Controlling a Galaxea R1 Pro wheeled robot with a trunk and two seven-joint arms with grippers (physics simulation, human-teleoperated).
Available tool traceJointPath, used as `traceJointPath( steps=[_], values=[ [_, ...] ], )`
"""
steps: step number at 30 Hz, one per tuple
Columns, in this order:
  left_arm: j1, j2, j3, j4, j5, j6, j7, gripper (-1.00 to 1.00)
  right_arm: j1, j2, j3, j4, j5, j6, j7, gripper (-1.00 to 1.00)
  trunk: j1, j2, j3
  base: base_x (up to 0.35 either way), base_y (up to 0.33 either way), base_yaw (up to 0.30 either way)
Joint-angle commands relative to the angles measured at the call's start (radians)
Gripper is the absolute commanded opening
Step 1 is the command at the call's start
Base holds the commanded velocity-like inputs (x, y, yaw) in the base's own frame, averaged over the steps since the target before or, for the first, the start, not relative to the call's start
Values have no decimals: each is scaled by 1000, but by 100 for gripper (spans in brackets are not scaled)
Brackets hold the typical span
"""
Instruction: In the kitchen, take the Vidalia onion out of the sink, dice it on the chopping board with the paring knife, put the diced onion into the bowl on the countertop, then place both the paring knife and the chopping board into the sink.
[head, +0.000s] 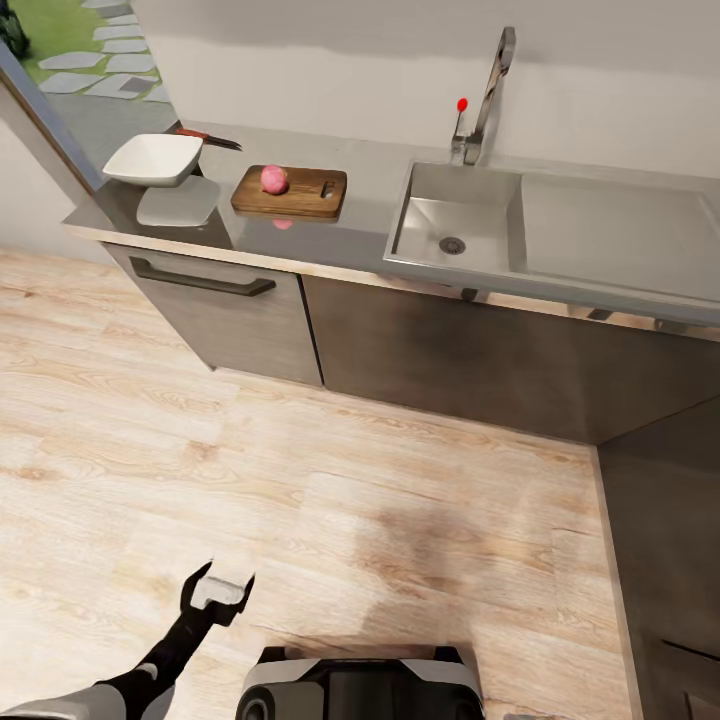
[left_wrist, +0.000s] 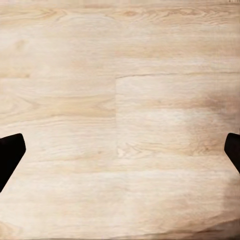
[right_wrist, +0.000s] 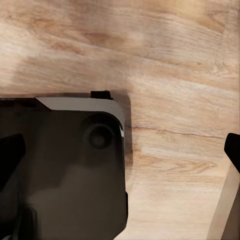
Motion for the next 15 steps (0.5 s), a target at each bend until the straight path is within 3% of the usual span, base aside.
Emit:
traceJointPath(
  steps=[1, 4, 8, 12, 15],
  values=[
    [19, -6, -3, 4, -2, -45, 57, 100, -1, 0, 3, -8, 3, 12, -1, 100, 1, -2, -1, 0, 0, 0],
    [71, -20, -3, 4, -2, -128, 197, 100, -2, 0, 3, -17, 4, 24, 56, 100, 1, -2, -1, 0, 0, 0],
    [131, -31, -3, 5, -2, -209, 308, 100, -3, -2, 1, -20, 6, -20, 146, 100, 1, -2, -1, 0, 0, 0],
    [154, -43, -3, 4, -2, -222, 335, 100, -3, -4, 1, -17, 7, -58, 157, 100, 1, -2, -1, 0, 0, 0],
    [162, -58, -3, 4, -2, -222, 403, 100, -3, -7, 1, -11, 7, -81, 159, 100, 1, -2, -1, 0, 0, 0]
  ],
)
